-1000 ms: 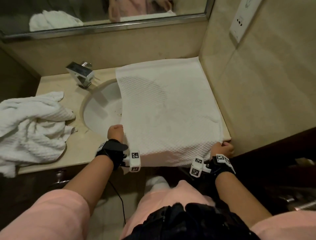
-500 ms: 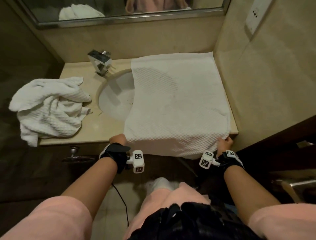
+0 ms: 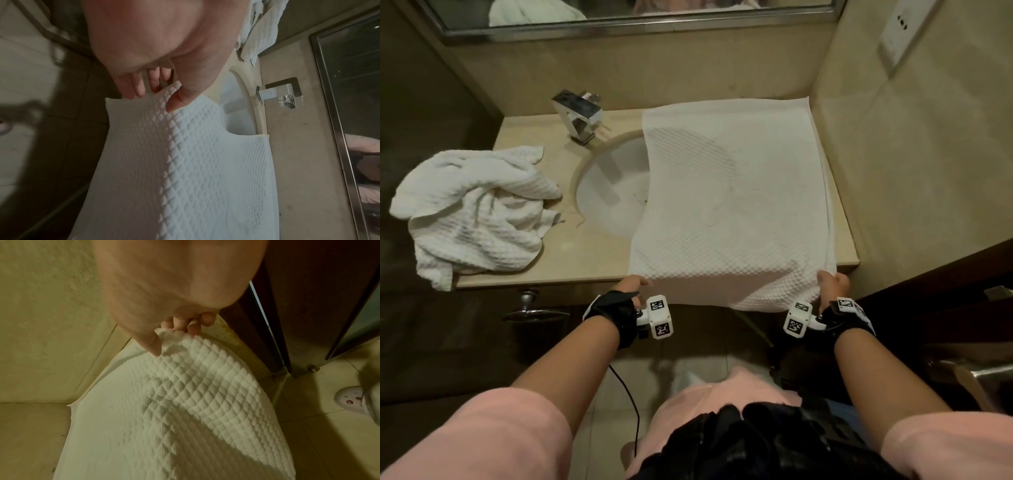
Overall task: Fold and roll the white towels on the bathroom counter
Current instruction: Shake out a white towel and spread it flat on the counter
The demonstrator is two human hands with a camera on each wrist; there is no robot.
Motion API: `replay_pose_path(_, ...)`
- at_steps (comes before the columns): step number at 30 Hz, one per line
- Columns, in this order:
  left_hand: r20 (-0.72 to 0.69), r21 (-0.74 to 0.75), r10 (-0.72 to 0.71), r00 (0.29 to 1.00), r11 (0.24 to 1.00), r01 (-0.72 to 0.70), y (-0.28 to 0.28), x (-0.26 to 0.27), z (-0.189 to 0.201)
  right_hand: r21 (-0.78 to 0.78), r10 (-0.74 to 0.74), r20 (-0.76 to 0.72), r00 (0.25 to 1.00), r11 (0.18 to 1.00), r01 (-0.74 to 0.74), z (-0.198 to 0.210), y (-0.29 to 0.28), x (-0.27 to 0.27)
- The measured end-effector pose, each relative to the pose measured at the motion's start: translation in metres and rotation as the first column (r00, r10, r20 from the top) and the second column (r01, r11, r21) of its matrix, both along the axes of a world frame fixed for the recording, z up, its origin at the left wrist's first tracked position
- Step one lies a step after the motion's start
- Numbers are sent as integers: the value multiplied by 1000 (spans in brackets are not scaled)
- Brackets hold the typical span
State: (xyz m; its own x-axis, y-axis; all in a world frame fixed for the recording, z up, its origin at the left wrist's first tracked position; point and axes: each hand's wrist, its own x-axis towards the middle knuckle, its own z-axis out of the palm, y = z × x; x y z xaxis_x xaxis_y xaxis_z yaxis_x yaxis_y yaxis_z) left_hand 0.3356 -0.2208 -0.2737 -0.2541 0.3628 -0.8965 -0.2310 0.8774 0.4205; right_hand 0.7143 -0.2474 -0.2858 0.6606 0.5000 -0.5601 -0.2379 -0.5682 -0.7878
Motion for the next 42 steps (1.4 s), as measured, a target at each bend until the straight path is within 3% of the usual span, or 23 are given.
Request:
replay_pose_path(5, 14, -32, -99, 995, 995, 99, 4, -3, -12, -163, 119, 129, 985, 982, -97, 7, -3, 4)
replay_pose_path(9, 21, -13, -205, 979, 979, 205, 1, -1, -10, -350, 246, 160, 956, 920, -178, 19, -9, 6)
replay_pose_path(13, 16, 46, -325, 946, 945, 324, -6, -7, -11, -473, 269, 250, 930, 872, -125, 22, -7, 2)
replay_pose_path(20, 115, 199, -415, 902, 900, 388, -11, -13, -6, -492, 257, 347, 902, 869, -59, 19, -8, -4)
replay_pose_path(24, 82, 247, -434, 897, 881, 404, -13, -9, 4, -639, 398, 277, 874, 756, -141, 21, -11, -1)
replay_pose_path(26, 115, 229, -458, 881, 875, 425, -14, -9, 7, -743, 614, 122, 780, 577, -338, -6, -5, 18)
replay_pose_path(28, 159, 195, -490, 857, 867, 459, -15, -10, 3, -800, 706, -4, 708, 422, -426, -13, -2, 24)
replay_pose_path(30, 160, 172, -498, 852, 864, 473, -16, -12, 3, -750, 742, 6, 670, 446, -488, -17, -6, 30)
replay_pose_path(31, 134, 149, -519, 844, 853, 501, -16, -13, 1, -755, 754, 21, 657, 442, -484, 4, -9, 18)
replay_pose_path(33, 65, 97, -577, 814, 815, 571, -14, -21, -7, -867, 827, 19, 562, 293, -402, 22, -11, 10)
replay_pose_path(35, 21, 79, -594, 804, 803, 591, -6, -38, -53, -892, 839, 3, 544, 248, -378, 30, -11, 9)
replay_pose_path(37, -30, 48, -626, 779, 778, 627, -5, -46, -70, -901, 894, 12, 448, 204, -382, 30, -10, 12)
replay_pose_path(39, -125, 23, -653, 747, 751, 660, -8, -44, -58, -905, 915, 9, 404, 180, -386, 12, -9, 18)
replay_pose_path(42, -242, -26, -688, 684, 710, 704, -17, -33, -19, -882, 893, 14, 449, 223, -416, 12, -16, 16)
